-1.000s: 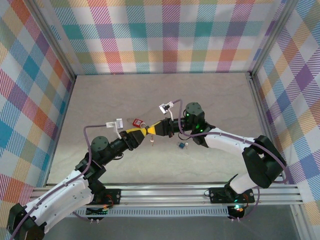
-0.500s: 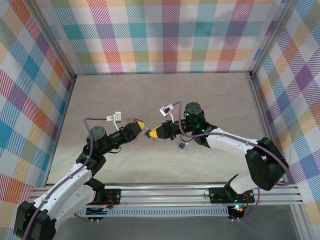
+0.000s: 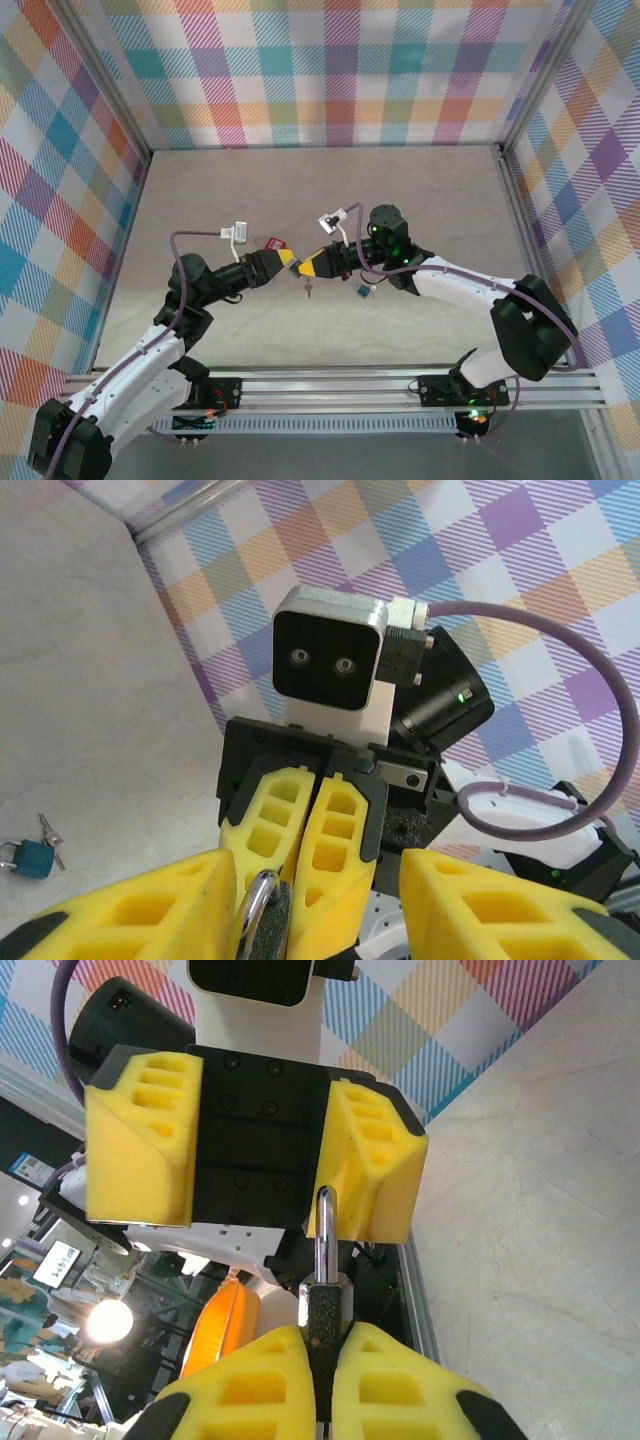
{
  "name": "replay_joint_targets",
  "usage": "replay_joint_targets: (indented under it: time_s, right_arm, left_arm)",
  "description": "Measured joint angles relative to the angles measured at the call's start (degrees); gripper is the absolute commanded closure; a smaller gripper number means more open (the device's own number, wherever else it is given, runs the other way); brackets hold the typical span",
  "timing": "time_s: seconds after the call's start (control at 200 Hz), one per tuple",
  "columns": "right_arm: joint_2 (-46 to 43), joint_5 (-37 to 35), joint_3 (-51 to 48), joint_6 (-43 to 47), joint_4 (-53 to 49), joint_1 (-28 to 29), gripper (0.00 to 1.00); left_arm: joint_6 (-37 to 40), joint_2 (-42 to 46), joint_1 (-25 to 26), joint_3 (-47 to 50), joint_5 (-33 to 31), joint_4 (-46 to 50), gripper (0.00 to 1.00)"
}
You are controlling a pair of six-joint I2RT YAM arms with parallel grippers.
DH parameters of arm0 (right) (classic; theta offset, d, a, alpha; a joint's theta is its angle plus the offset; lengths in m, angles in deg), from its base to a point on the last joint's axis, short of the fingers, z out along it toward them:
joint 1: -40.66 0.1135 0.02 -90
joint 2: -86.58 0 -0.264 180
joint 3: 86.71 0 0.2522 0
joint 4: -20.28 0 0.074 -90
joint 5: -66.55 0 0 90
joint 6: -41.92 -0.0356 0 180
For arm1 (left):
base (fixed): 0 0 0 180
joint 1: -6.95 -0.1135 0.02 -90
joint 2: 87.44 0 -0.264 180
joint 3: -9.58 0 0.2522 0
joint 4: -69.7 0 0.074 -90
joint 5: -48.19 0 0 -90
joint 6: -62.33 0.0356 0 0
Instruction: Lock with the key
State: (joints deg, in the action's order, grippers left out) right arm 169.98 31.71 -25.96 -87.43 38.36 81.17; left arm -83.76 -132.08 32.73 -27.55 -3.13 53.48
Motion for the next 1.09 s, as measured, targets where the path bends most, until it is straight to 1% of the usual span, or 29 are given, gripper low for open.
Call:
replay_joint_targets:
  time_s: [0.085,0.175,0.26,0.36,0.495,0.575,0.655,0.875,0.99,1.095]
  right_arm:
    - [0.0,0.5,0.0,0.0,0.0,0.0,1.00]
    - [0.0,0.9,0.0,0.0,0.0,0.0,1.00]
    - [0.0,1.3,0.0,0.0,0.0,0.0,1.00]
    - [0.0,1.6,0.0,0.0,0.0,0.0,1.00]
    - [0.0,1.8,0.0,0.0,0.0,0.0,1.00]
    - [0.0,2.2,0.1,-0.3,0.0,0.0,1.00]
    - [0.0,2.9,0.2,-0.5,0.0,0.0,1.00]
    - [0.0,3.4,0.8,-0.6,-0.8,-0.1,1.00]
    - [0.0,3.0,1.0,-0.2,-1.7,0.0,1.00]
    - [0.0,2.2,1.0,0.3,-2.1,0.0,0.87]
  left_arm:
    - [0.5,0.0,0.0,0.0,0.5,0.5,0.64]
    - [0.9,0.0,0.0,0.0,0.8,1.4,0.71]
    - [1.4,0.0,-0.1,0.0,1.0,1.7,0.74]
    - [1.5,-0.4,-0.1,0.1,1.3,1.7,0.79]
    - [1.5,-1.0,-0.1,0.4,1.7,1.2,0.85]
    - [1.6,-1.0,-0.1,0.4,2.0,1.0,0.90]
    - [1.9,-1.0,-0.1,0.4,2.4,0.5,1.00]
    - [2.1,-0.9,-0.1,0.6,2.6,-0.4,1.00]
    - [3.0,0.2,-0.1,0.7,1.7,1.0,1.00]
    - [3.7,1.6,-0.1,0.9,0.6,2.8,1.00]
